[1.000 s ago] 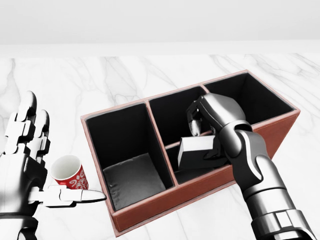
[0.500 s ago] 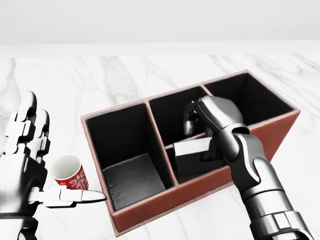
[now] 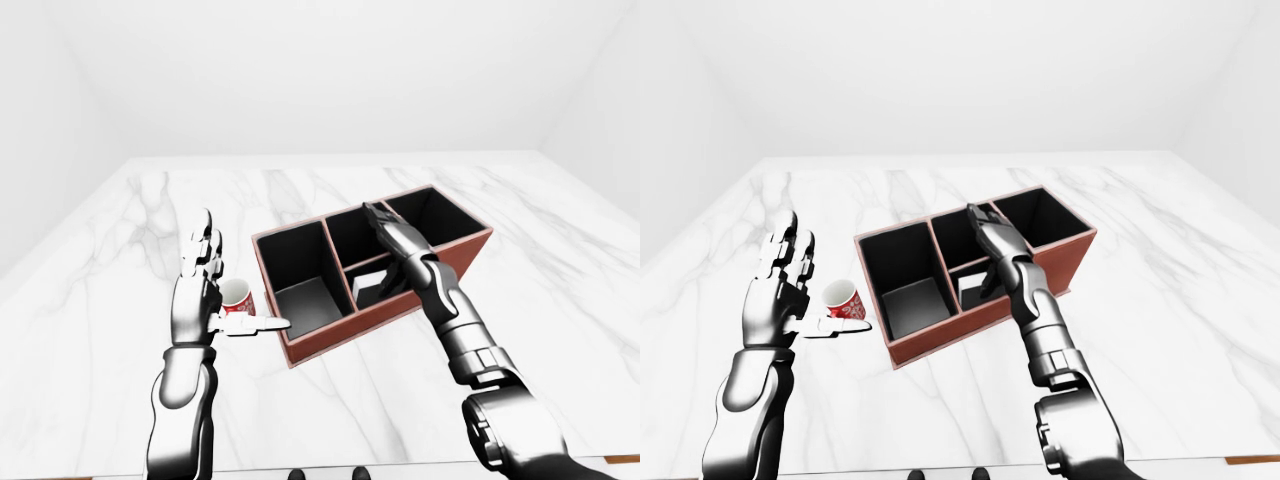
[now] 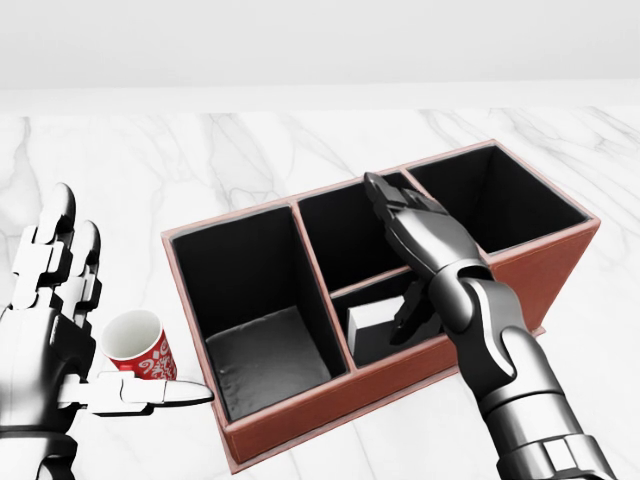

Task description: Pick up the book and place it in the back compartment of the caddy.

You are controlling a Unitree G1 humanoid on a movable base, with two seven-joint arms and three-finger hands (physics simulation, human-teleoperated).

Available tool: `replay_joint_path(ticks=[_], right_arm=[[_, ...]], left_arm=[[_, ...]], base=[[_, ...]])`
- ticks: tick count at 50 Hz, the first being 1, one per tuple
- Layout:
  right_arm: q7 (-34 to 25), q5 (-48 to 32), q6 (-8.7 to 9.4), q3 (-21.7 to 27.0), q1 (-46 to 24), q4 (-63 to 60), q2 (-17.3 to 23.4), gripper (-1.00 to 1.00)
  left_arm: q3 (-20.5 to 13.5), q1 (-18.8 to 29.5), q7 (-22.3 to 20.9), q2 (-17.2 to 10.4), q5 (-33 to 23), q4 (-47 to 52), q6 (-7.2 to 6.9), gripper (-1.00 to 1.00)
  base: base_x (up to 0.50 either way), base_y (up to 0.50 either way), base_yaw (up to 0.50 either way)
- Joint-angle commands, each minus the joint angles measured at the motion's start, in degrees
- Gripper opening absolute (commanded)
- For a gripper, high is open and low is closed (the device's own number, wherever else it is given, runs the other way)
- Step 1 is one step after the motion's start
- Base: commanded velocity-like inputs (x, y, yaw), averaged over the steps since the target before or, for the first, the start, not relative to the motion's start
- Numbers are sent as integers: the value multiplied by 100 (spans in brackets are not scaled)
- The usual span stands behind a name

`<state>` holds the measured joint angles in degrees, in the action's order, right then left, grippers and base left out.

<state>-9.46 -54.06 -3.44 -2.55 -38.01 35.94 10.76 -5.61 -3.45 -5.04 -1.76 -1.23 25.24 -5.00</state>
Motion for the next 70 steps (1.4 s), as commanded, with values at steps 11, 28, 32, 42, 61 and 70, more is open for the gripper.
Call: replay_joint_path(ticks=[11, 28, 32, 42, 61, 70], right_arm=[[-749, 160, 844, 438, 859, -2870, -161, 100], [-2050, 809, 844, 574, 1777, -6191, -314, 100], [-2104, 852, 844, 551, 1925, -6585, -354, 100], [-2026, 1364, 844, 681, 2295, -7838, -501, 100], [-1579, 2246, 844, 1077, 2892, -9223, -446, 100], [-1120, 3110, 844, 1262, 3241, -9535, -628, 100]], left_arm=[[-3, -19, -12, 0, 0, 83, 0, 100], [-5, -56, -26, 11, 12, 222, 0, 100], [-13, -82, -40, 15, 30, 309, 0, 100], [-77, -83, -64, 13, 100, 618, 0, 100], [-432, 55, -95, -47, 436, 1353, 0, 100], [-474, 33, -109, -44, 505, 1572, 0, 100]], base=[[0, 0, 0], [0, 0, 0], [0, 0, 0], [0, 0, 0], [0, 0, 0], [0, 0, 0]])
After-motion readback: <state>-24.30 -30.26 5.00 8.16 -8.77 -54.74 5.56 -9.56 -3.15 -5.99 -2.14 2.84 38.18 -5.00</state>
